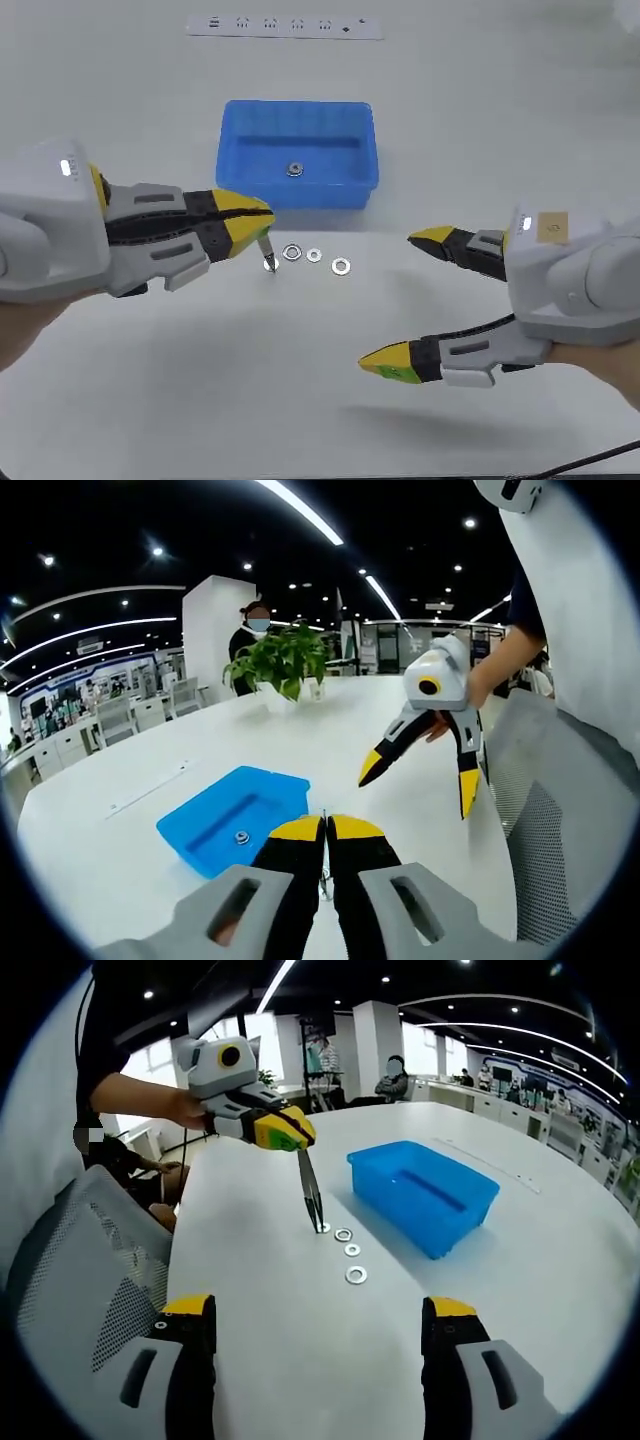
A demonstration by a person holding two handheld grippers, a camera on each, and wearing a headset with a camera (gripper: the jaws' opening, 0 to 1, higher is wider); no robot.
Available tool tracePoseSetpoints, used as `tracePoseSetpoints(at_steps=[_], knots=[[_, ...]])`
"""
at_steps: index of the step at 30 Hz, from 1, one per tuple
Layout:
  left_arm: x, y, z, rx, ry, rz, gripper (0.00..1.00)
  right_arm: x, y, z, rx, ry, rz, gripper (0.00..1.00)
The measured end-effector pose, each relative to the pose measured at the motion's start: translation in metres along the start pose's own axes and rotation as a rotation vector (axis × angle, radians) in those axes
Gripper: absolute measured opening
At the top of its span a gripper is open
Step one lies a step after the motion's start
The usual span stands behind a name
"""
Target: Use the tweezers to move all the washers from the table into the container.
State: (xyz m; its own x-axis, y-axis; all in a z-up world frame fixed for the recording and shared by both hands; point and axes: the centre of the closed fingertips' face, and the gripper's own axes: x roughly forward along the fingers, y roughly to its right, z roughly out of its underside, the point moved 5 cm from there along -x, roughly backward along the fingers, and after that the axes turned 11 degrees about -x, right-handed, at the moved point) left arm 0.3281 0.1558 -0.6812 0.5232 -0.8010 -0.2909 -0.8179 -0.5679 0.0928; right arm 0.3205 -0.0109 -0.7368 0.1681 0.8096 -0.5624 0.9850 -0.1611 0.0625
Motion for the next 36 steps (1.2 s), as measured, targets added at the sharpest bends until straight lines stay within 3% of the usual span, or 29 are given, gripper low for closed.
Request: tracePoseSetpoints(at_steps=[8, 14, 16, 17, 24, 30, 36], knots=[[0.001, -0.002, 0.000, -0.028, -0.025, -0.009, 0.05, 0.009, -0.003, -0.010, -0.005, 0.024, -0.021, 0.81], [0.002, 0.005, 0.000, -0.007, -0.083, 0.062, 0.05, 0.024, -0.002, -0.022, -0.024, 0.049, -0.078, 0.70], [0.001, 0.002, -0.001, -0.004, -0.094, 0.067, 0.05, 0.031, 0.001, -0.030, -0.072, 0.056, -0.092, 0.65], [0.001, 0.001, -0.001, -0.009, -0.098, 0.069, 0.05, 0.037, 0.005, -0.037, -0.134, 0.069, -0.083, 0.64], [-0.001, -0.006, 0.000, -0.003, -0.113, 0.049, 0.05, 0.066, 0.008, -0.060, -0.223, 0.103, -0.138, 0.45], [-0.001, -0.006, 0.000, -0.014, -0.109, 0.052, 0.05, 0.081, 0.007, -0.057, -0.239, 0.076, -0.174, 0.33], [0.003, -0.001, 0.000, -0.015, -0.098, 0.077, 0.05, 0.090, 0.013, -0.057, -0.257, 0.059, -0.201, 0.27]])
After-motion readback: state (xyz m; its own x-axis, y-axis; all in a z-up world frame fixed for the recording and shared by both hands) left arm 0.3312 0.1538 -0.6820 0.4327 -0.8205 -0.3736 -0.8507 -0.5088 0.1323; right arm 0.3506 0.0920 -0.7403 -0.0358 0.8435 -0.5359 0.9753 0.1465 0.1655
